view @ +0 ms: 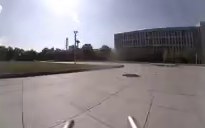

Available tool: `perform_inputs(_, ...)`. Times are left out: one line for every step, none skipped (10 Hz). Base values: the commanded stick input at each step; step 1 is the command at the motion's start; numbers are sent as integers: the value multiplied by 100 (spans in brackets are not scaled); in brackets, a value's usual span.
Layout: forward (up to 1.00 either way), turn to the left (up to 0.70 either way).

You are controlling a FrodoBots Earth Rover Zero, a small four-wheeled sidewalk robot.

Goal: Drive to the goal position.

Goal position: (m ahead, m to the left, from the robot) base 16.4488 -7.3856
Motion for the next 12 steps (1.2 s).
perform_inputs(70,0)
perform_inputs(70,0)
perform_inputs(70,0)
perform_inputs(70,0)
perform_inputs(70,0)
perform_inputs(70,0)
perform_inputs(70,-2)
perform_inputs(70,-6)
perform_inputs(70,-31)
perform_inputs(70,-32)
perform_inputs(70,-32)
perform_inputs(70,-32)
